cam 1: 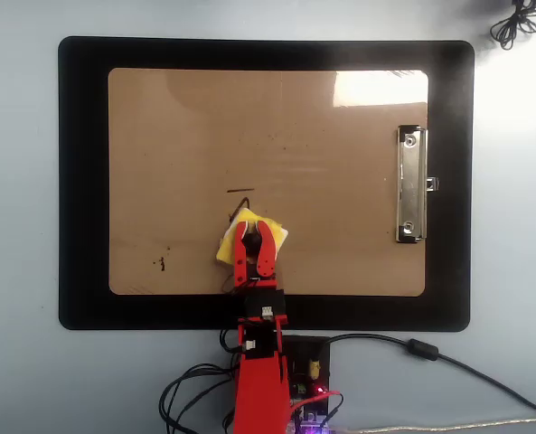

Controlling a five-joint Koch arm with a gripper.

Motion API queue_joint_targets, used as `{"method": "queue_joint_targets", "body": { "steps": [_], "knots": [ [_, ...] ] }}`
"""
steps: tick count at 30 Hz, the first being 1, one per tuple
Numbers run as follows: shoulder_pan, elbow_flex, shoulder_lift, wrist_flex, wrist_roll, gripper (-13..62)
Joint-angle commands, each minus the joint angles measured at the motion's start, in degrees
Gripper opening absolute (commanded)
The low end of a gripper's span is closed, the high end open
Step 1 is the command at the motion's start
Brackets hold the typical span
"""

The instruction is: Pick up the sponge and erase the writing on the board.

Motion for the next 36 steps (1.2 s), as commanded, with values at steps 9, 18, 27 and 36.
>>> {"method": "queue_joint_targets", "body": {
  "steps": [9, 18, 27, 36],
  "knots": [
    [-1.58, -36.12, -34.54, 0.35, -1.41, -7.9],
    [-1.58, -5.19, 2.11, 6.33, -1.49, -7.9],
    [-3.34, -29.0, -19.07, 15.03, -1.85, -7.9],
    [-6.42, -14.15, -1.05, 16.26, -1.93, -7.9]
  ]
}}
